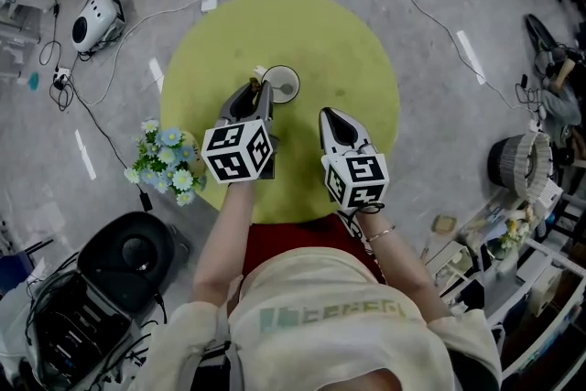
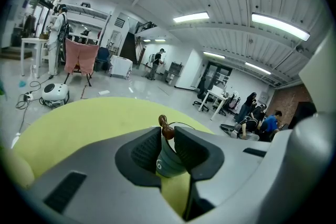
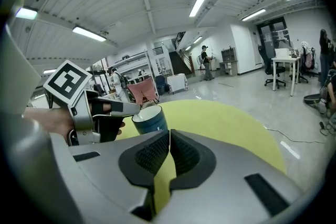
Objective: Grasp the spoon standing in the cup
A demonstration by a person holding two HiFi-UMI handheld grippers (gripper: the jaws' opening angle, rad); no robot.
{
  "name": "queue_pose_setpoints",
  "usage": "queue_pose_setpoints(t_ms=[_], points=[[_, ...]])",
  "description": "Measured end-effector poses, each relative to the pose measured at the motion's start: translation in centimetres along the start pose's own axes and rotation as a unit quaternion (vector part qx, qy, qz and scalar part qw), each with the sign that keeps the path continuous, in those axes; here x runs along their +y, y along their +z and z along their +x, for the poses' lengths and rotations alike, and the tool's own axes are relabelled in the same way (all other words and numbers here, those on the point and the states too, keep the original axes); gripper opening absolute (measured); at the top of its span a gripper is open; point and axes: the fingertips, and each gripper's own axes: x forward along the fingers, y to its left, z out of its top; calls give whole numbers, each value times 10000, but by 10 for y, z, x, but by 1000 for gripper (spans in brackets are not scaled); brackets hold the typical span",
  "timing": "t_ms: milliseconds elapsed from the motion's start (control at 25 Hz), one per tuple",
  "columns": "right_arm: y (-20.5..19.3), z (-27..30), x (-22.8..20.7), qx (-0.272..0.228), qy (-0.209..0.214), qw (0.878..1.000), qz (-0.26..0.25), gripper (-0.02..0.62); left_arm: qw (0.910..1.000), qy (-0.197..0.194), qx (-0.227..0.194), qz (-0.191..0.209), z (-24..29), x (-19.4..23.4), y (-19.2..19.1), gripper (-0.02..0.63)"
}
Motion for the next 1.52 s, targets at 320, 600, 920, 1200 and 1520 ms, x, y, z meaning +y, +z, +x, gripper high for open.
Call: queue_pose_setpoints(t_ms=[320, 600, 920, 1200, 1520], points=[[-3, 0, -3, 41, -47, 10000, 10, 37, 9999, 5, 12, 132, 3, -1, 1, 72], [-6, -4, -1, 65, -99, 9999, -35, 37, 9998, -13, 0, 192, 1, 0, 1, 61], [-9, -13, -1, 82, -157, 9998, -47, 37, 9992, -85, -154, 358, -6, -7, 9, 60], [-10, -15, -2, 67, -221, 9997, -46, 37, 9983, -103, -361, 452, -11, -11, 17, 58], [-10, -31, -11, 2, -364, 9993, 40, 37, 9963, -95, -590, 625, -26, -23, 27, 58]])
